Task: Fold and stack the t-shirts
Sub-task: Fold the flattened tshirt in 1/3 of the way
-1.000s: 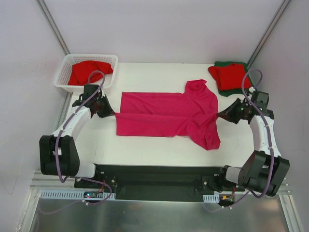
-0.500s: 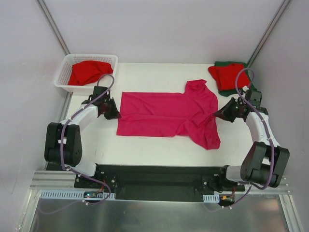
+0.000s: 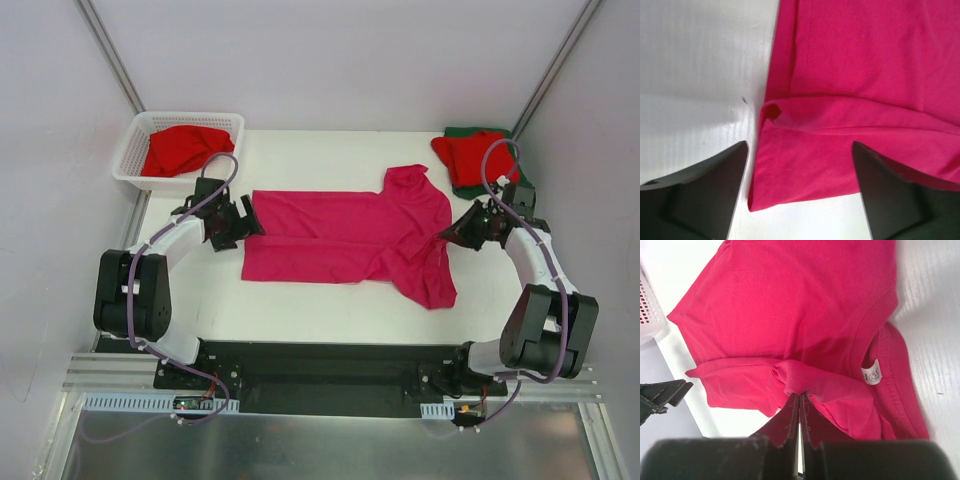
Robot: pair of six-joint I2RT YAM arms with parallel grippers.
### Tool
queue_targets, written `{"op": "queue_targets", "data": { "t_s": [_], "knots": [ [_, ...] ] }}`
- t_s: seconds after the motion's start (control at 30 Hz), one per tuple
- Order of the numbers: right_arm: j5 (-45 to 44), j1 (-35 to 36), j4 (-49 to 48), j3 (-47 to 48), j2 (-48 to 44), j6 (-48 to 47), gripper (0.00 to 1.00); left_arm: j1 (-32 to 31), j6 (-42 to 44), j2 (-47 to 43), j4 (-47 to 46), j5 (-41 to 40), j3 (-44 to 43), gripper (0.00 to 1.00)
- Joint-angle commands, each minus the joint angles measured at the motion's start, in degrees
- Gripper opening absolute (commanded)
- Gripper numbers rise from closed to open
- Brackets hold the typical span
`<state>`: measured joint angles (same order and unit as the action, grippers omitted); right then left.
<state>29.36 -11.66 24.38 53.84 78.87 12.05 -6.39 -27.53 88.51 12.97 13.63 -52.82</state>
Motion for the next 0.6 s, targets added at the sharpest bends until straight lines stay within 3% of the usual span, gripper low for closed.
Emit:
{"op": "queue_targets", "data": {
  "t_s": [0.0,0.43,0.57],
  "knots": [
    [-0.45,1.03,-2.76,3.28,1.81,0.95,0.01,-0.29,-0.25,-2.38,-0.93,-1.24,-0.97,0.99],
    [-2.38,5.85,-4.96,8.56,7.70,2.53,0.01,-2.12,-1.21,-8.70,-1.19,5.00,0.43,0.99],
    [-3.17,7.18,-5.40,9.35,8.93,2.80,0.01,-5.11,-1.21,-9.85,-1.98,7.29,1.22,0.86]
  ]
}}
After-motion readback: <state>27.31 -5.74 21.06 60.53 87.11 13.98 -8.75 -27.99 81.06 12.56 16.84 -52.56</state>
